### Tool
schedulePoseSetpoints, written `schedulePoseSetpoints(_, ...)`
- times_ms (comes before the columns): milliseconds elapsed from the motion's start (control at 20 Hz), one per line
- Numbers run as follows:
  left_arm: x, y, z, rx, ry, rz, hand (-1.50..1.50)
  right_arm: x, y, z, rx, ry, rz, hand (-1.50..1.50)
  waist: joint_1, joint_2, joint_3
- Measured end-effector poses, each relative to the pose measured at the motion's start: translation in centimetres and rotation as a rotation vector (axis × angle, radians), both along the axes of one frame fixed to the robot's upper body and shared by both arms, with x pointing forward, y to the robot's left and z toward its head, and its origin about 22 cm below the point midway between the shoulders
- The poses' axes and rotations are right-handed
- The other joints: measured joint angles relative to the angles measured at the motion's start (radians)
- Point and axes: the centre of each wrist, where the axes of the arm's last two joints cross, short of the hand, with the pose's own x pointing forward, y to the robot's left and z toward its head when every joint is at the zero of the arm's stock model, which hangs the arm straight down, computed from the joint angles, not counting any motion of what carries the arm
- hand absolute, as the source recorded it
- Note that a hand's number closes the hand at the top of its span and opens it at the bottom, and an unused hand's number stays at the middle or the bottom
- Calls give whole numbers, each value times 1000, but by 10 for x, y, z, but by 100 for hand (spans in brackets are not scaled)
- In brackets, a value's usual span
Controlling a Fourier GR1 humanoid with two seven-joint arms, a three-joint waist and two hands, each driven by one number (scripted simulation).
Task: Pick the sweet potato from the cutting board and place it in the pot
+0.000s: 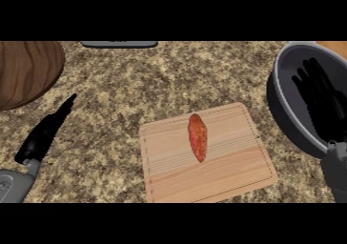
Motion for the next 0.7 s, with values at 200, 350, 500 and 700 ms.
schedulePoseSetpoints(200,14,-14,19,-124,-121,25,0,17,11,2,-41,-67,102,150,41,-8,20)
schedulePoseSetpoints(350,24,-29,37,-244,-243,40,0,30,15,20,-177,-170,219,150,85,-11,20)
schedulePoseSetpoints(500,28,-40,48,-362,-308,58,0,37,18,4,-330,-220,247,-150,104,-5,26)
schedulePoseSetpoints(700,26,-47,57,-449,-349,89,0,48,25,-31,-316,-326,302,-150,98,-4,32)
